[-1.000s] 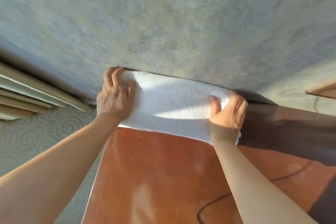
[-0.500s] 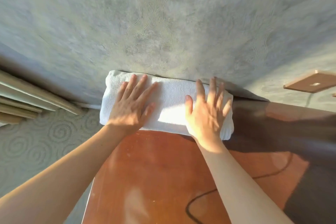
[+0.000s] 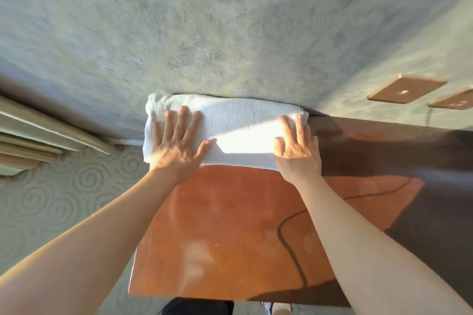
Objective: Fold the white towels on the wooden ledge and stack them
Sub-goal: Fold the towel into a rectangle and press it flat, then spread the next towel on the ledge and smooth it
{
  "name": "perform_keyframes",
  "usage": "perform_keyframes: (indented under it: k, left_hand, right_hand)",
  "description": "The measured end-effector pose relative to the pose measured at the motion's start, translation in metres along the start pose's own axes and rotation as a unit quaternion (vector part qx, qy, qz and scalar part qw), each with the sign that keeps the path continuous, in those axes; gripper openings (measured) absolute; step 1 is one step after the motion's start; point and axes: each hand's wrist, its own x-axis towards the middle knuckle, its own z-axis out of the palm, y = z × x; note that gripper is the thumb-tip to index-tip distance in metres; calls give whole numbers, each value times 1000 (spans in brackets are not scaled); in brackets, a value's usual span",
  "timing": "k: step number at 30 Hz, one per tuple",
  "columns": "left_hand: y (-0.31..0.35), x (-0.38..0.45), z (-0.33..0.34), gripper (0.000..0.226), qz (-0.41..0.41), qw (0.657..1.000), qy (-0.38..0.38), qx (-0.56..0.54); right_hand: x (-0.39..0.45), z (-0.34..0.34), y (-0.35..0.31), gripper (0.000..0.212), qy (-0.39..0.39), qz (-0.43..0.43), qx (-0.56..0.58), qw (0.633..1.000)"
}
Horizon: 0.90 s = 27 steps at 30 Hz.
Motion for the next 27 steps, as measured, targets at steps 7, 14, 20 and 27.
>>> perform_keyframes:
  k: [7, 14, 20, 27]
  left_hand:
    - [82, -48, -31, 73, 93, 993, -74, -27]
    - [211, -101, -71, 70, 198, 978, -62, 2]
    - [374, -175, -92, 73, 273, 961, -37, -10]
    - [560, -256, -100, 71, 400, 916, 0, 0]
  right_hand:
    - [-70, -50, 7, 58, -19, 8, 55, 998]
    - [-153, -116, 91, 62, 31, 35, 65, 997]
    - [-249, -174, 221, 64, 75, 58, 29, 995]
    - [-379, -243, 392, 65, 167, 165, 58, 970]
